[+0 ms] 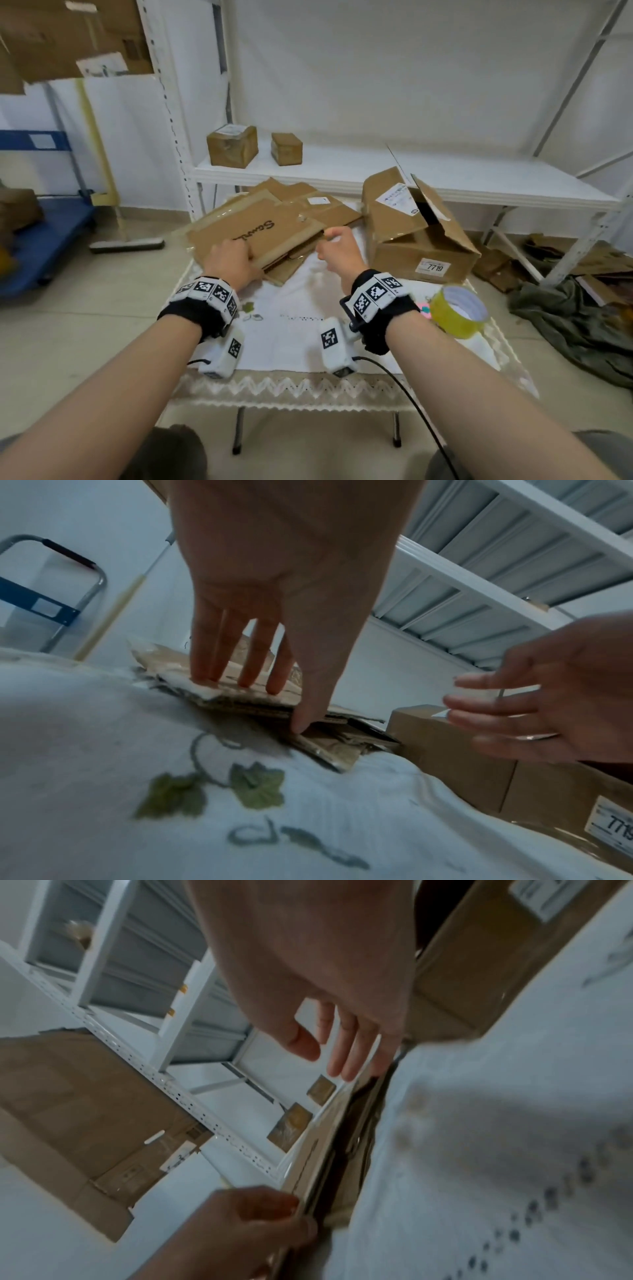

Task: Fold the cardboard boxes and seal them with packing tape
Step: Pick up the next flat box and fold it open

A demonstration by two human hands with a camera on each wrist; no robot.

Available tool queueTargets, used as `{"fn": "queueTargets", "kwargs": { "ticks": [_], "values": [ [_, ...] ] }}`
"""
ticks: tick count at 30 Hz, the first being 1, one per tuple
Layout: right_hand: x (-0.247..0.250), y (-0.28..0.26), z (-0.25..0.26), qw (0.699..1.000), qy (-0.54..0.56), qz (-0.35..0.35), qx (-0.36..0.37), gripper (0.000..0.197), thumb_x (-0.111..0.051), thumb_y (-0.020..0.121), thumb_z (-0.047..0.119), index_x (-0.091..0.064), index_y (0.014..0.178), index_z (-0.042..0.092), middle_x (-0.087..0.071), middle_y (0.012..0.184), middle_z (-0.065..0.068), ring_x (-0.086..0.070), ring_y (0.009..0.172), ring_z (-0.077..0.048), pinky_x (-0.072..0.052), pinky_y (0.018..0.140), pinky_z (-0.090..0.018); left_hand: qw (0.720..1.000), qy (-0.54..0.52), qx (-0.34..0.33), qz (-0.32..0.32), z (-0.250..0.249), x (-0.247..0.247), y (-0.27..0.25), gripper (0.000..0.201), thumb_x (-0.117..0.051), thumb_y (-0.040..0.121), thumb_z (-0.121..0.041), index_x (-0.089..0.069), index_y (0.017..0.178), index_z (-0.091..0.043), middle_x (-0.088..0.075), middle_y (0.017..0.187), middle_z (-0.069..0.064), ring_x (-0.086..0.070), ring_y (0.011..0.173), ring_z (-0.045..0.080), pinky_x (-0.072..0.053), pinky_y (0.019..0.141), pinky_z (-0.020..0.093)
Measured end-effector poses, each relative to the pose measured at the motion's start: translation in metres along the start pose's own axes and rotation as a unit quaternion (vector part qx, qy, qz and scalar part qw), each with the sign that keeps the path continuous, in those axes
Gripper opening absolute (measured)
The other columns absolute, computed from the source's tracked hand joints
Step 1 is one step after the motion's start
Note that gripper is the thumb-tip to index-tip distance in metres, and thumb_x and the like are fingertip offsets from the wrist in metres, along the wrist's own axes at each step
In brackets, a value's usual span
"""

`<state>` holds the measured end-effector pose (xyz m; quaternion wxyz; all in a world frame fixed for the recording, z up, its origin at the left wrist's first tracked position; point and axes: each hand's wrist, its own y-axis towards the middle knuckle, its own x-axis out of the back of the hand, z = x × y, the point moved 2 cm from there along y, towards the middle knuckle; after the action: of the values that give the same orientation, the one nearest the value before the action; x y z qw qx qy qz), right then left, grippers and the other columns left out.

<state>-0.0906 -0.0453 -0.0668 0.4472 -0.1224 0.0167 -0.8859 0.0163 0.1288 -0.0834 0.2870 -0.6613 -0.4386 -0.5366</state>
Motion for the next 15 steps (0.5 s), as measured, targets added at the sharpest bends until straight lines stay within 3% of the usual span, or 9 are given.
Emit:
{"fn": "queueTargets", "kwargs": {
  "ticks": [2,5,9,12,15],
  "values": [
    [-0.018,0.001,-0.008,0.999,-0.001,0.034,-0.027,0.03,-0.054,0.091,0.016,-0.048,0.118,0.025,-0.059,0.12,-0.006,-0.06,0.109,-0.022,-0.051,0.082,-0.033,1.0,-0.019,-0.018,-0.004,0.002,0.004,-0.002,0.017,-0.075,0.085,-0.032,-0.068,0.09,-0.017,-0.066,0.08,-0.002,-0.063,0.07,0.014,-0.055,0.066,0.027],
    [-0.036,-0.005,-0.008,0.996,0.024,0.072,-0.047,0.024,-0.051,0.097,0.019,-0.049,0.121,0.018,-0.055,0.118,-0.006,-0.058,0.101,-0.021,-0.052,0.071,-0.031,0.997,-0.033,-0.038,-0.058,0.007,0.019,-0.006,0.012,-0.066,0.092,-0.024,-0.065,0.087,-0.014,-0.061,0.075,0.0,-0.06,0.065,0.015,-0.052,0.06,0.025],
    [-0.043,-0.013,0.002,0.989,0.081,0.104,-0.066,0.04,-0.054,0.101,0.024,-0.04,0.137,0.015,-0.055,0.104,-0.002,-0.059,0.087,-0.019,-0.055,0.079,-0.039,0.975,-0.058,-0.079,-0.197,0.006,0.041,-0.016,0.013,-0.059,0.09,-0.022,-0.052,0.085,-0.013,-0.058,0.083,0.006,-0.056,0.072,0.027,-0.051,0.066,0.041],
    [-0.043,-0.015,0.008,0.987,0.083,0.123,-0.066,0.047,-0.054,0.101,0.023,-0.038,0.145,0.021,-0.053,0.122,-0.005,-0.058,0.101,-0.023,-0.057,0.082,-0.043,0.967,-0.065,-0.094,-0.229,0.002,0.053,-0.023,0.014,-0.059,0.094,-0.023,-0.05,0.088,-0.015,-0.056,0.09,0.005,-0.054,0.077,0.024,-0.048,0.069,0.039],
    [-0.046,-0.02,0.012,0.984,0.055,0.152,-0.078,0.051,-0.058,0.099,0.022,-0.039,0.146,0.021,-0.05,0.139,-0.004,-0.053,0.122,-0.025,-0.059,0.083,-0.044,0.975,-0.085,-0.067,-0.192,-0.001,0.059,-0.023,0.018,-0.063,0.095,-0.03,-0.054,0.084,-0.018,-0.058,0.091,0.001,-0.056,0.081,0.023,-0.049,0.074,0.039]
  ]
}}
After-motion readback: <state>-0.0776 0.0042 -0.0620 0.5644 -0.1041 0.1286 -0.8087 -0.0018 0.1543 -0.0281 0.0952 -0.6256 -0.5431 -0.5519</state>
